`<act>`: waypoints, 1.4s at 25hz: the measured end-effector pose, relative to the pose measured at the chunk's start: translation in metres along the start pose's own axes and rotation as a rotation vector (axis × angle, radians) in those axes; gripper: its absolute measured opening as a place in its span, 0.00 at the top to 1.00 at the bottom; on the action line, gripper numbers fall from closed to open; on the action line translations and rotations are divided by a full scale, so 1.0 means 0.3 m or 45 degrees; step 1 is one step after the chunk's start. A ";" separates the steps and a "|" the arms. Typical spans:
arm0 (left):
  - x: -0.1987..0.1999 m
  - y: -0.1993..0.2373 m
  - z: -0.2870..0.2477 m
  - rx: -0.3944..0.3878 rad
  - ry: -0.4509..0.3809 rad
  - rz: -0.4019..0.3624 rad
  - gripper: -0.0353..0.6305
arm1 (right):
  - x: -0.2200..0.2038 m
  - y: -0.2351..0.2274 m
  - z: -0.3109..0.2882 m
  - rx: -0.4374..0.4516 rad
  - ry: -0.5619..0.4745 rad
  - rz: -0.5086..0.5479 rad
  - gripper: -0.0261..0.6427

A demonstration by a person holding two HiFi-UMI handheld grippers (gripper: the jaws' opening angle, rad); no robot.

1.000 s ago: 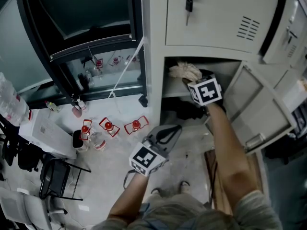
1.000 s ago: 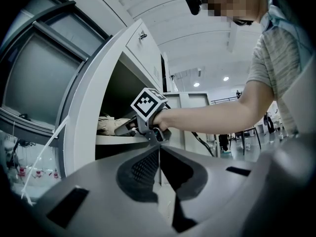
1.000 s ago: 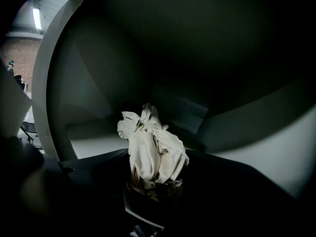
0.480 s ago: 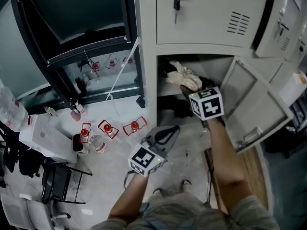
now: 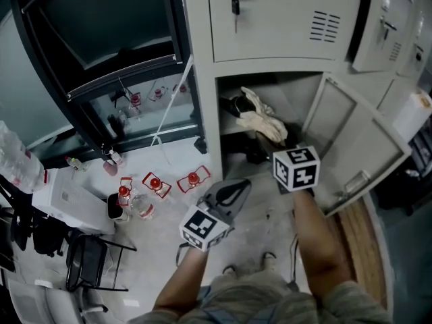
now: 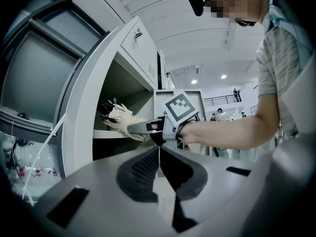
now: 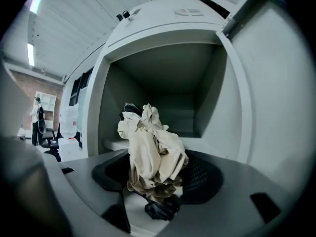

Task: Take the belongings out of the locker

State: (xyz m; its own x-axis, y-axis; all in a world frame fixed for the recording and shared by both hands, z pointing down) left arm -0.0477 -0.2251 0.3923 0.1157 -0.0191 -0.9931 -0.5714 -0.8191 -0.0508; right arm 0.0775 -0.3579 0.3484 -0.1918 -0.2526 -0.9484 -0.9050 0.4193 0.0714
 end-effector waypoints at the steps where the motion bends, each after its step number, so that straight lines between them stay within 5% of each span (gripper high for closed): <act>1: 0.000 -0.001 0.006 0.002 0.003 0.010 0.94 | -0.012 0.003 0.007 0.011 -0.018 -0.033 0.53; 10: -0.023 -0.010 0.040 -0.018 0.044 -0.022 0.94 | -0.109 0.045 0.067 0.062 -0.100 -0.128 0.54; 14: -0.021 -0.023 0.056 -0.017 0.045 0.039 0.94 | -0.171 0.058 0.107 0.111 -0.105 -0.199 0.54; 30: -0.088 -0.059 0.066 -0.066 0.068 0.113 0.94 | -0.404 0.130 0.216 0.399 -0.121 -0.765 0.57; 35: -0.098 -0.044 0.075 -0.047 0.085 0.110 0.94 | -0.415 0.156 0.230 0.420 -0.128 -0.752 0.57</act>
State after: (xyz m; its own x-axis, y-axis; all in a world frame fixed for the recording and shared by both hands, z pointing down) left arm -0.0619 -0.2008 0.4198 0.1216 -0.1279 -0.9843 -0.5517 -0.8331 0.0401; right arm 0.0852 -0.2466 0.4485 0.3490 -0.4450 -0.8247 -0.6813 0.4838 -0.5493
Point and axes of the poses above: the fingertips, and each gripper's own axes: z backward along the fingers, y to its left, x out of its top, the point moved 5 cm from there along z, backward along the fingers, and after that the axes turned 7 degrees about y, right-handed, at the moved point
